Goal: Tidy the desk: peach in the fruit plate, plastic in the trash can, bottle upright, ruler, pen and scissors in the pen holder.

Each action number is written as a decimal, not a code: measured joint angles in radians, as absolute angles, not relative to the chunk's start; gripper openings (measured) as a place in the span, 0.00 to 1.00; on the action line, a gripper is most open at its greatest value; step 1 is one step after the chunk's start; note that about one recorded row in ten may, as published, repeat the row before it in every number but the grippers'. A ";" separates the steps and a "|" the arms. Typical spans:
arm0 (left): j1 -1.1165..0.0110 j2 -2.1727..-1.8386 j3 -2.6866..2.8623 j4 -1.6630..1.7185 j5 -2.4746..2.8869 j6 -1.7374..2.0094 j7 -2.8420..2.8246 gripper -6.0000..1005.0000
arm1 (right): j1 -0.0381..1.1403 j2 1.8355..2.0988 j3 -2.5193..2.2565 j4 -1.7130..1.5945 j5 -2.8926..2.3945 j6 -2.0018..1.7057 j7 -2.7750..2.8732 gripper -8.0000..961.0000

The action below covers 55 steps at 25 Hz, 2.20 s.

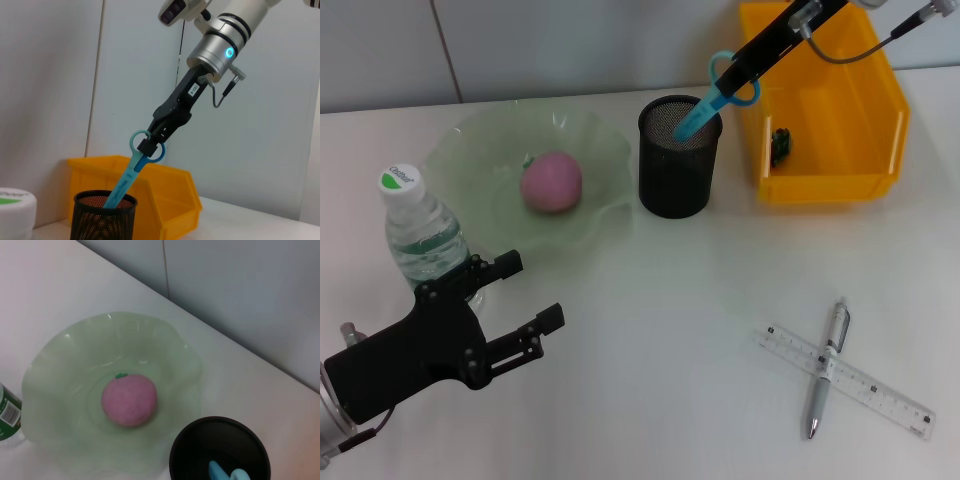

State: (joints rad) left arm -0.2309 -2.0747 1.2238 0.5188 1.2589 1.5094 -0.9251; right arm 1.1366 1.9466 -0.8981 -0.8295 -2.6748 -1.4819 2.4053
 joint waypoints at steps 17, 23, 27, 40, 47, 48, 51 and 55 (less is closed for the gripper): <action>-0.228 -2.077 1.232 0.506 1.234 1.518 -0.923 0.81 | 1.180 1.959 -0.949 -0.712 -2.707 -1.367 2.421 0.10; -0.226 -2.077 1.232 0.506 1.232 1.523 -0.927 0.81 | 1.186 1.965 -0.950 -0.709 -2.714 -1.356 2.428 0.10; -0.225 -2.076 1.232 0.506 1.232 1.524 -0.927 0.81 | 1.189 1.968 -0.950 -0.709 -2.714 -1.356 2.431 0.10; -0.224 -2.072 1.227 0.506 1.232 1.535 -0.933 0.81 | 1.189 1.978 -0.950 -0.720 -2.714 -1.358 2.445 0.31; -0.224 -2.070 1.229 0.506 1.232 1.536 -0.933 0.81 | 1.184 1.985 -0.949 -0.739 -2.714 -1.358 2.445 0.70; -0.224 -2.070 1.231 0.506 1.232 1.537 -0.933 0.81 | 1.182 1.987 -0.949 -0.743 -2.714 -1.359 2.444 0.75; -0.224 -2.070 1.232 0.506 1.232 1.539 -0.933 0.81 | 1.182 1.987 -0.950 -0.745 -2.713 -1.360 2.443 0.77; -0.227 -2.068 1.236 0.506 1.240 1.549 -0.933 0.81 | 1.170 1.995 -0.949 -0.777 -2.706 -1.379 2.440 0.79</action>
